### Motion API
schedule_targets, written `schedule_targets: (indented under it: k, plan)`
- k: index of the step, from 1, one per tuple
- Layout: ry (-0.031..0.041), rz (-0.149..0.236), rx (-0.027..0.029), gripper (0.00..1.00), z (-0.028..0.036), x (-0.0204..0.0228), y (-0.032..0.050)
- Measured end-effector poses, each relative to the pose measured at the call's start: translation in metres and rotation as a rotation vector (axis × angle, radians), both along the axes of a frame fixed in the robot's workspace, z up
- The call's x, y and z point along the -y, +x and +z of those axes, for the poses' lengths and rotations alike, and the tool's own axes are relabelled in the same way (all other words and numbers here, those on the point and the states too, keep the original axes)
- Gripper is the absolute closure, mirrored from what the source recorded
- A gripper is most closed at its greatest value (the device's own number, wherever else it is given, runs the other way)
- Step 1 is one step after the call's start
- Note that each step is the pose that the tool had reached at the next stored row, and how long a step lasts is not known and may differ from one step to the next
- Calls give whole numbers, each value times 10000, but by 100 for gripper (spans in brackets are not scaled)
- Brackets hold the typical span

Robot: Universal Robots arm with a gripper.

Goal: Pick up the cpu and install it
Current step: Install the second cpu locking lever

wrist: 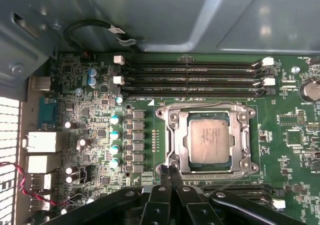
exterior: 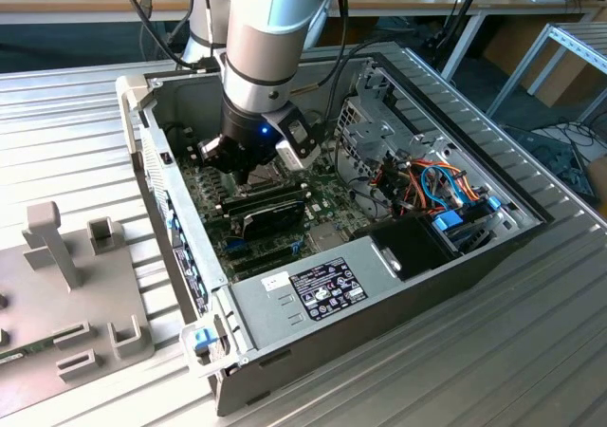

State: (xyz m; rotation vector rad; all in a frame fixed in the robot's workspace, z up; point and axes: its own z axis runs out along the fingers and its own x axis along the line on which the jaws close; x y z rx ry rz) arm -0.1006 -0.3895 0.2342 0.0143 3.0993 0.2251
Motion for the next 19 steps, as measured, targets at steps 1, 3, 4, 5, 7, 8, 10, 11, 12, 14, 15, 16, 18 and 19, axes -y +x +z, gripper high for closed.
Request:
schedule_targets:
  k: [1,3,4,5,7,8,10,11,12,14,15,16,18,19]
  plan:
    - [0,-1,1,89,15,0,0]
    - [2,-3,2,89,23,0,0]
    - [2,-3,1,89,23,0,0]
    - [-1,-4,0,89,24,-1,0]
    - [-2,-4,0,89,25,-24,0]
    - [-2,-2,0,89,25,-42,0]
    - [1,-3,1,89,24,-92,0]
    - [1,-4,1,89,24,-104,1]
    - [2,-1,1,89,24,-115,13]
    - [1,-2,0,89,24,-125,55]
    - [1,-3,0,89,24,-129,85]
    - [1,-5,-1,89,25,-135,178]
    - [6,-4,-17,89,25,-135,311]
    - [12,-3,-32,89,29,-135,340]
